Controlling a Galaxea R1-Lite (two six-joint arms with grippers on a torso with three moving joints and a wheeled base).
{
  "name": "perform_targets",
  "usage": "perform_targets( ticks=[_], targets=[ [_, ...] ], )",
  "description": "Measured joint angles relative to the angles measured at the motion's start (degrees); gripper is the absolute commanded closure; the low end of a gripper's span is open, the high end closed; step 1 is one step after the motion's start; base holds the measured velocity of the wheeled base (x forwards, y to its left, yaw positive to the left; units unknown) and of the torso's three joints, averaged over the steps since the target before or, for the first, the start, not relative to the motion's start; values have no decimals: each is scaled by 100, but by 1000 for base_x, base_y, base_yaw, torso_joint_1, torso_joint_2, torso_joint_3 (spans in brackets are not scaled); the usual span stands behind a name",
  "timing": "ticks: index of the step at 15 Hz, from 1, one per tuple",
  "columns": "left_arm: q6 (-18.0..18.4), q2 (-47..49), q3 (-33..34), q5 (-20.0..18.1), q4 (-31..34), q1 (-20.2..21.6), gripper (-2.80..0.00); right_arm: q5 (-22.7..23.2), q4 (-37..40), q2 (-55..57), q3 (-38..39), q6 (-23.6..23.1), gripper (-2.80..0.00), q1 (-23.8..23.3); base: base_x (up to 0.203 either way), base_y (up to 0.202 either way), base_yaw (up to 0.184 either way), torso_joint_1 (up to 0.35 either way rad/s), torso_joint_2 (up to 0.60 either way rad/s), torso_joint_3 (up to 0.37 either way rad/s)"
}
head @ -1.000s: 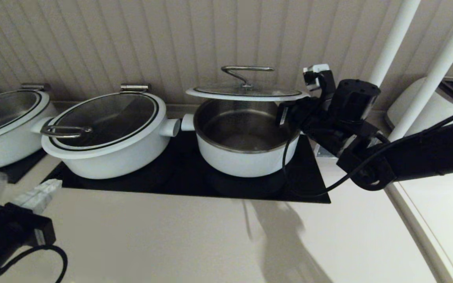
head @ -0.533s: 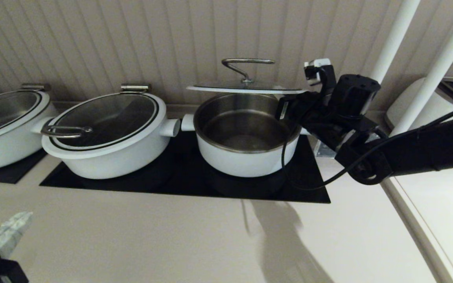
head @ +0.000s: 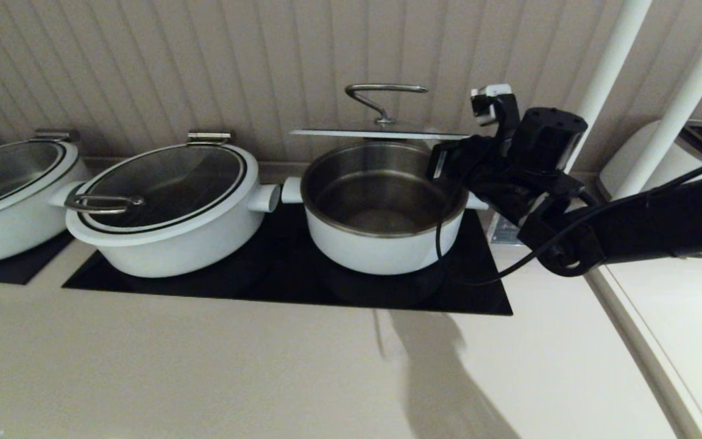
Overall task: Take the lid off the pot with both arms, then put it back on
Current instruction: Open the pot lid completely
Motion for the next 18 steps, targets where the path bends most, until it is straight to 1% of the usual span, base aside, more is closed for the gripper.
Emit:
perform_targets(
  ticks=[1,2,3,5,6,8,9,11,12,15,18],
  targets=[
    [64,-349,-57,-129,543,35,0,-1,0,5,-11,1,0,0,0,0,0,0,0,0],
    [238,-613,-125,-253,982,66,0,2,-2,11,-15,2,0,0,0,0,0,0,0,0],
    [360,-787,-146,-293,1231,84,0,2,-3,13,-17,4,0,-2,0,0,0,0,0,0],
    [375,-976,-177,-341,1273,96,0,2,-5,14,-26,5,0,-2,0,0,0,0,0,0],
    [351,-1030,-183,-460,1276,99,0,2,-6,18,-30,2,0,-2,0,0,0,0,0,0],
    [189,-1078,-119,-817,1289,101,0,-1,-6,20,-37,-1,0,-2,0,0,0,0,0,0],
    [35,-1089,-96,-851,1286,101,0,1,-2,20,-48,2,0,-6,0,0,0,0,0,0],
    [-358,-1094,-76,-793,1304,99,0,2,-2,22,-52,2,0,-16,0,0,0,0,0,0],
    [-465,-1095,-70,-770,1304,99,0,2,-2,22,-61,2,0,-20,0,0,0,0,0,0],
    [-639,-1095,-65,-747,1300,99,0,2,2,24,-66,4,0,-20,0,0,0,0,0,0],
    [-853,-1095,-56,-647,1282,100,0,2,20,22,-67,-1,0,-20,0,0,0,0,0,0]
  ],
)
